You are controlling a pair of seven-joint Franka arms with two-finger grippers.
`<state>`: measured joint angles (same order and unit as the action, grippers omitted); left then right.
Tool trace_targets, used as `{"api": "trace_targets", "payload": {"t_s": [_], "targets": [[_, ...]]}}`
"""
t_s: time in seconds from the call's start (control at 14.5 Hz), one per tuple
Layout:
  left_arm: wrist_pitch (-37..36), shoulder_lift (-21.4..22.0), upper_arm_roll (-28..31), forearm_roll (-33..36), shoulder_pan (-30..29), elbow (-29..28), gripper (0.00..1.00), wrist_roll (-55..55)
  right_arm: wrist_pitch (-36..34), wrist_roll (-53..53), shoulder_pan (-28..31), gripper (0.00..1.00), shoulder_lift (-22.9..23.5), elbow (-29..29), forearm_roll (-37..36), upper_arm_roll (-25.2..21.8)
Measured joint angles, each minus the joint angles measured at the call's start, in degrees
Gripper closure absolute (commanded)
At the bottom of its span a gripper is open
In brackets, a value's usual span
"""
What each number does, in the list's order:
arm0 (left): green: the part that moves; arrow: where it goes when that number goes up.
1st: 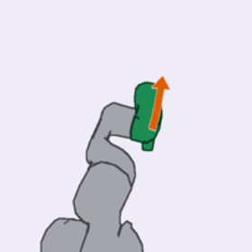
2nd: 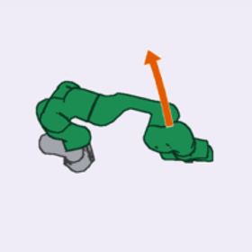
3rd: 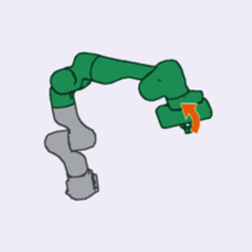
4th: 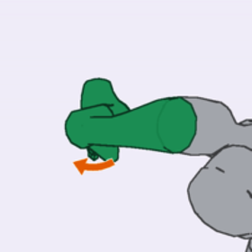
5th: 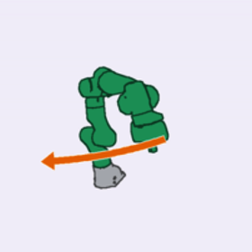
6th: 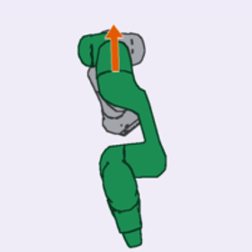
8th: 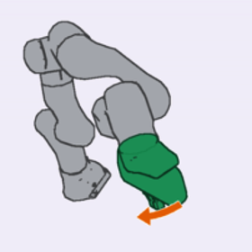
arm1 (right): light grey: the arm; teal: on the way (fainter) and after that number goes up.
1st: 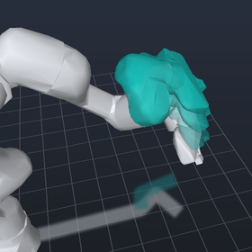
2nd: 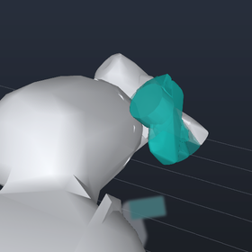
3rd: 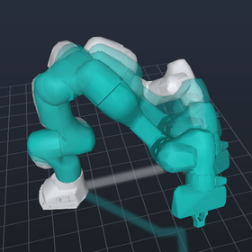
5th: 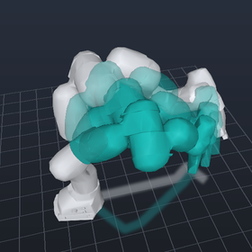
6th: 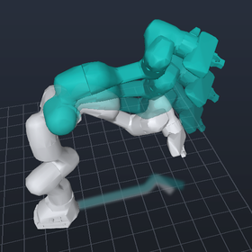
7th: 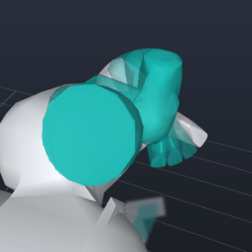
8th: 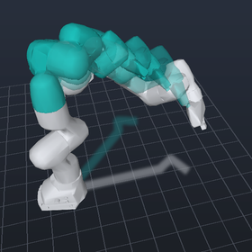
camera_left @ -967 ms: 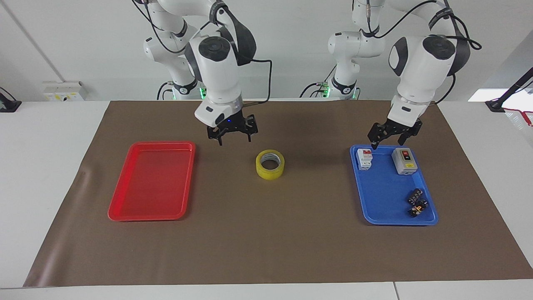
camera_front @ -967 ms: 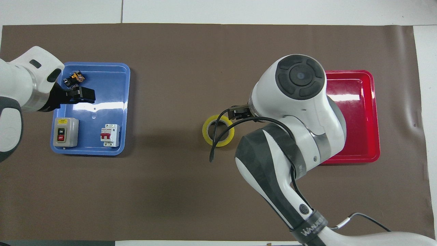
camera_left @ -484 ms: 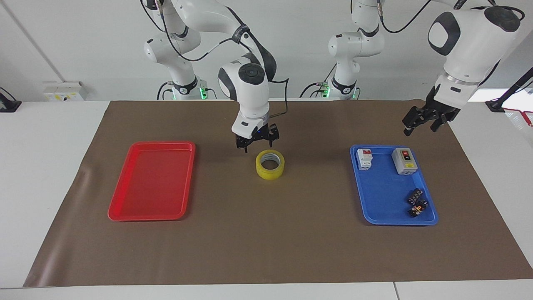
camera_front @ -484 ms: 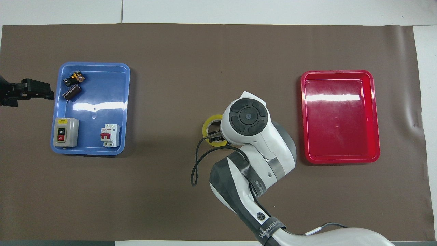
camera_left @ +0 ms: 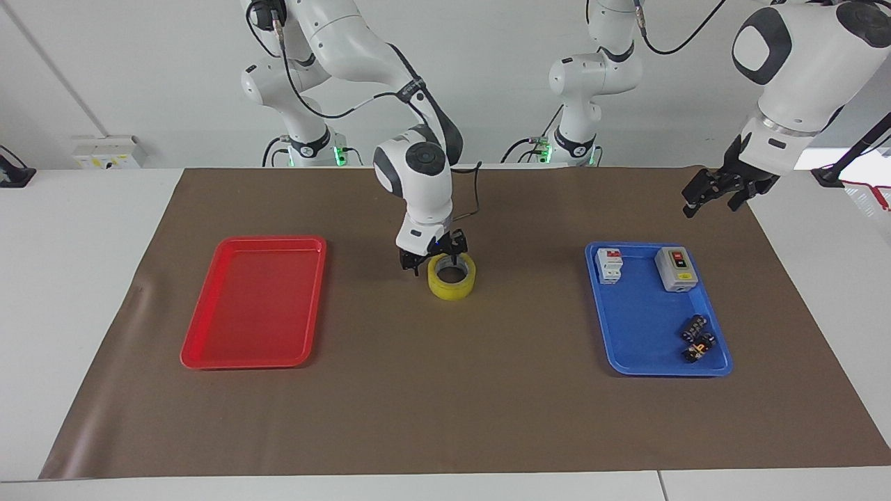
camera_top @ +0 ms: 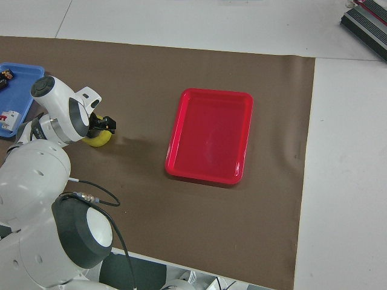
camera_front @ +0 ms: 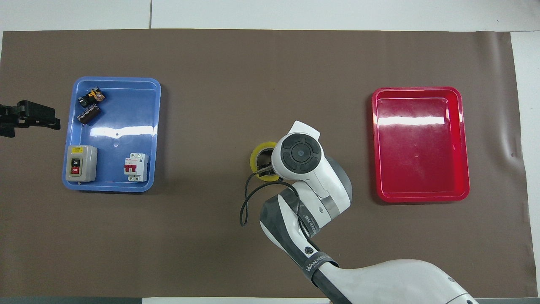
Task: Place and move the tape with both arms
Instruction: 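Close the right gripper on the yellow tape roll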
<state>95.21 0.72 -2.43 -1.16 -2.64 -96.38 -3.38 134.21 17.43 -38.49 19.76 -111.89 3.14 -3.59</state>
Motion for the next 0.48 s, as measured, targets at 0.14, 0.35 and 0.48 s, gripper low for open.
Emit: {"api": "trace_targets", "payload": {"t_s": [0.14,0.35,0.48], "targets": [[-0.84,0.09,-0.31,-0.02,0.11,-0.13,0.0,0.49,1.61,-0.05,-0.01,0.07,0.08,-1.01,0.0,0.0],[-1.09,0.13,-0.76,-0.06,1.19,-0.3,0.0,0.75,3.09,-0.13,-0.01,0.14,0.07,-1.99,0.0,0.0],[-1.09,0.13,-0.92,-0.06,1.81,-0.27,0.0,0.83,4.58,-0.15,-0.01,0.24,0.07,-2.75,0.0,0.0]]}}
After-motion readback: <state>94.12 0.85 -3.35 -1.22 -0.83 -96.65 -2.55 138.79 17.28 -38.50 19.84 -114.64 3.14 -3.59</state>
